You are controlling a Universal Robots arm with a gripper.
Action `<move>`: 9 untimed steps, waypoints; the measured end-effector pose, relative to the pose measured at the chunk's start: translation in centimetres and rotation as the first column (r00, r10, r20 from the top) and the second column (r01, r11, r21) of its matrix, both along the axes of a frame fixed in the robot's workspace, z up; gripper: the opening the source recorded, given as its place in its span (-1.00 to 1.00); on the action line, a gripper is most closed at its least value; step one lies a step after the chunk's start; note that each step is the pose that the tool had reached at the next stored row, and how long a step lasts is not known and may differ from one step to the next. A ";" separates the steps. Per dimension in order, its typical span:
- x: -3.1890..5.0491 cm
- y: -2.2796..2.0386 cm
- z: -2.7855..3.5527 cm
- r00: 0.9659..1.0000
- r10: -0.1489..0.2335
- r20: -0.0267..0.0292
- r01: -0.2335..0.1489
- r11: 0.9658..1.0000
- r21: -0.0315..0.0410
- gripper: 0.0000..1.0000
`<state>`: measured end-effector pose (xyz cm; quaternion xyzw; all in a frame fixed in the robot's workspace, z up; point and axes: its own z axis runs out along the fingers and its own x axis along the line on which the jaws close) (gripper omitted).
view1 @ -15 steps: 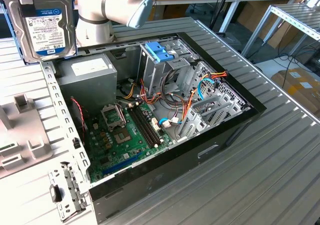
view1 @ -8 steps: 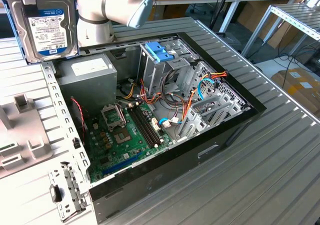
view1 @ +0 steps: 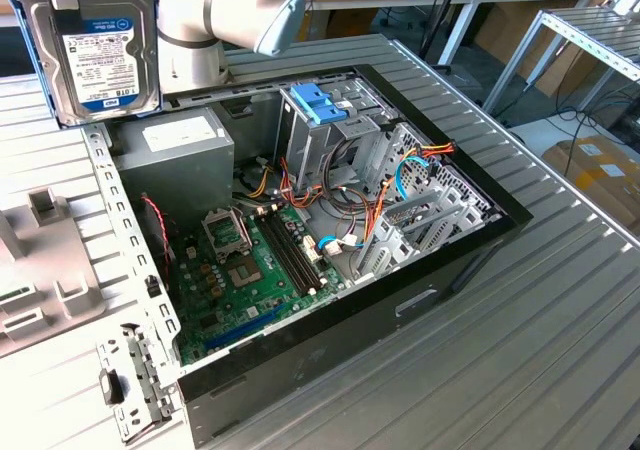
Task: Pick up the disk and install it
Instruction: 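Pick up the disk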
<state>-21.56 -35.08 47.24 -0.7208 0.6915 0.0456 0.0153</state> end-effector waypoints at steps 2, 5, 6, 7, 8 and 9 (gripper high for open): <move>0.13 -0.01 -0.02 1.000 0.000 0.000 0.000 1.000 0.000 -0.26; 0.32 -0.02 -0.04 1.000 0.000 0.000 0.000 1.000 0.000 -0.26; 0.43 -0.02 -0.05 1.000 0.000 0.000 0.000 1.000 0.000 -0.26; 0.47 -0.03 -0.06 1.000 0.000 0.000 0.000 1.000 0.000 -0.26; 0.52 -0.03 -0.06 1.000 0.000 0.000 0.000 1.000 0.000 -0.26; 0.60 -0.03 -0.07 1.000 0.000 0.000 0.000 1.000 0.000 -0.26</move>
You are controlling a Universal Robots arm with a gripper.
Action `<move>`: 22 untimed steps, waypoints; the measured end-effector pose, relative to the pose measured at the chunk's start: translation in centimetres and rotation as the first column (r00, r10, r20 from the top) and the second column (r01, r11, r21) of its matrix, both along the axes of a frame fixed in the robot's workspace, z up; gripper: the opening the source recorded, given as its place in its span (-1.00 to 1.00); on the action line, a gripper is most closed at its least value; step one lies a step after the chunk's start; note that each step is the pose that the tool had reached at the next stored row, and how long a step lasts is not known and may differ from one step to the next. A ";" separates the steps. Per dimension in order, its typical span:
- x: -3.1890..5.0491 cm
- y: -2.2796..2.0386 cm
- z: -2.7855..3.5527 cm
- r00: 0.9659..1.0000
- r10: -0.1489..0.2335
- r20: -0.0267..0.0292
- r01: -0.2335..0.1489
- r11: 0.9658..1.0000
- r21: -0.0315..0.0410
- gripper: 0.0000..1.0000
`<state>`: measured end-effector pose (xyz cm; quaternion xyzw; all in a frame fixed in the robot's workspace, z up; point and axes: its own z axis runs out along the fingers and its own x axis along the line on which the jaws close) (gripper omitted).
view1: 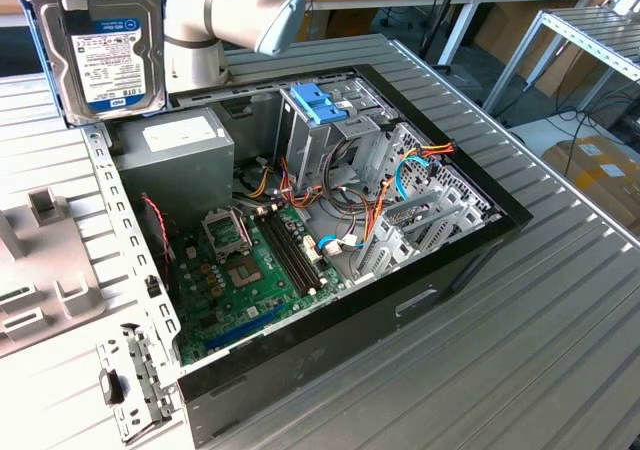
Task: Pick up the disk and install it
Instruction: 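Pick up the disk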
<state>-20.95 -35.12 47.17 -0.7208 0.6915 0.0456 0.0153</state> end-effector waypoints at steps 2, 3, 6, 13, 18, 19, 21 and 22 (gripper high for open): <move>0.10 -0.01 -0.01 1.000 0.000 0.000 0.000 1.000 0.000 -0.26; 0.16 -0.01 -0.02 1.000 0.000 0.000 0.000 1.000 0.000 -0.26; 0.32 -0.02 -0.03 1.000 0.000 0.000 0.000 1.000 0.000 -0.26; 0.73 -0.04 -0.08 1.000 0.000 0.000 0.000 1.000 0.000 -0.26; 1.07 -0.06 -0.12 1.000 0.000 0.000 0.000 1.000 0.000 -0.26; 1.14 -0.06 -0.13 1.000 0.000 0.000 0.000 1.000 0.000 -0.26; 1.26 -0.07 -0.14 1.000 0.000 0.000 0.000 1.000 0.000 -0.26; 1.34 -0.08 -0.15 1.000 0.000 0.000 0.000 1.000 0.000 -0.26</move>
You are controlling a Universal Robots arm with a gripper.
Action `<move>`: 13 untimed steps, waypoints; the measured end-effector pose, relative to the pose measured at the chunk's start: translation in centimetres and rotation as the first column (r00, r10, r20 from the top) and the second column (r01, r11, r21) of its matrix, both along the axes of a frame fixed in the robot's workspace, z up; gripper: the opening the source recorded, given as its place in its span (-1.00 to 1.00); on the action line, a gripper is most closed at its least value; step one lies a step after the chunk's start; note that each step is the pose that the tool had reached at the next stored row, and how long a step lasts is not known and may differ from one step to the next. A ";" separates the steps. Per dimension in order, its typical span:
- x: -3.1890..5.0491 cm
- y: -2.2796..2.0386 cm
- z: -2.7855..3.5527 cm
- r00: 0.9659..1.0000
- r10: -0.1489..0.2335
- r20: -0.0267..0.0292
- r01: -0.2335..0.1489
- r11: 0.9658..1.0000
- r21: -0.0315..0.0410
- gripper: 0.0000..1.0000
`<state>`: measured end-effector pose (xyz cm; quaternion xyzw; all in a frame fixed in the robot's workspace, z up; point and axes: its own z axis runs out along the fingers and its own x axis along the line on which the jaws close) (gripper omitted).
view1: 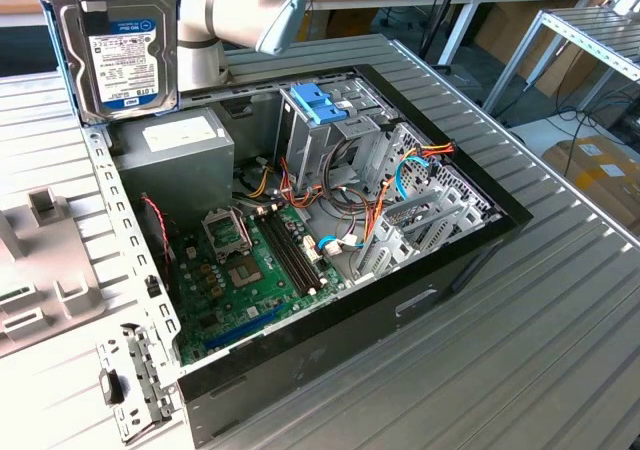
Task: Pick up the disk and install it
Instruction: 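Pick up the disk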
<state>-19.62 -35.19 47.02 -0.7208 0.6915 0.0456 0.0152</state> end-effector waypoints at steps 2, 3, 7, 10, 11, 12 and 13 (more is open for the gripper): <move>0.10 -0.01 -0.01 1.000 0.000 0.000 0.000 1.000 0.000 -0.26; 0.15 -0.01 -0.02 1.000 0.000 0.000 0.000 1.000 0.000 -0.26; 0.37 -0.03 -0.04 1.000 0.000 0.000 0.000 1.000 0.000 -0.26; 0.75 -0.06 -0.08 1.000 0.000 0.000 0.000 1.000 0.000 -0.26; 0.84 -0.06 -0.09 1.000 0.000 0.000 0.000 1.000 0.000 -0.26; 0.90 -0.06 -0.10 1.000 0.000 0.000 0.000 1.000 0.000 -0.26; 0.98 -0.07 -0.10 1.000 0.000 0.000 0.000 1.000 0.000 -0.26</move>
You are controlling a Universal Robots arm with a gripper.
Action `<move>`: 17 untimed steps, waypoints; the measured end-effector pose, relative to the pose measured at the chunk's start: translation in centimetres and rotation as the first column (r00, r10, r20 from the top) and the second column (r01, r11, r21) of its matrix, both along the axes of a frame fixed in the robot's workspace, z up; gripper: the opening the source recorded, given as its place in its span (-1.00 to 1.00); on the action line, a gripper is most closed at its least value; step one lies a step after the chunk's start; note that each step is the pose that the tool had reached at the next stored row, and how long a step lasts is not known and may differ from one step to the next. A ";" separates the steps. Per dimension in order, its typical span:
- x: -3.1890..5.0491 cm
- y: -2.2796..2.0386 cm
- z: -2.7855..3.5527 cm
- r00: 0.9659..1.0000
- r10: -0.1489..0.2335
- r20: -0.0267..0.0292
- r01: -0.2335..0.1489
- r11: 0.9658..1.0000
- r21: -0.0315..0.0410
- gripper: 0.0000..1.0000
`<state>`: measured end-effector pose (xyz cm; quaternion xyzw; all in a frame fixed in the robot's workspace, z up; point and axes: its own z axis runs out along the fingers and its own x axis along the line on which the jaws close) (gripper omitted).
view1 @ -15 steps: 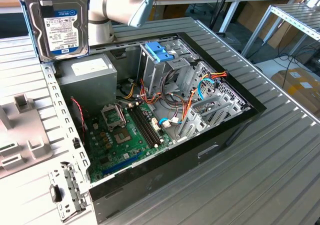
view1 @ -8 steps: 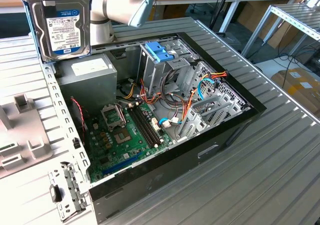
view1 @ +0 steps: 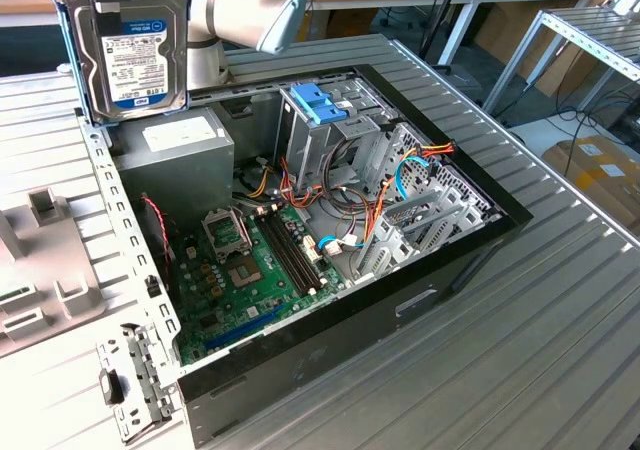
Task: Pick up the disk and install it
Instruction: 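Pick up the disk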
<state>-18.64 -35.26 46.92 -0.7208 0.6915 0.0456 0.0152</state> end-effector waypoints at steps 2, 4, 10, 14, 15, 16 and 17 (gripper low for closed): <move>0.10 -0.01 -0.01 1.000 0.000 0.000 0.000 1.000 0.000 -0.26; 0.22 -0.02 -0.02 1.000 0.000 0.000 0.000 1.000 0.000 -0.26; 0.64 -0.04 -0.07 1.000 0.000 0.000 0.000 1.000 0.000 -0.26; 0.83 -0.06 -0.08 1.000 0.000 0.000 0.000 1.000 0.000 -0.26; 0.88 -0.06 -0.09 1.000 0.000 0.000 0.000 1.000 0.000 -0.26; 0.96 -0.07 -0.09 1.000 0.000 0.000 0.000 1.000 0.000 -0.26; 1.03 -0.08 -0.10 1.000 0.000 0.000 0.000 1.000 0.000 -0.26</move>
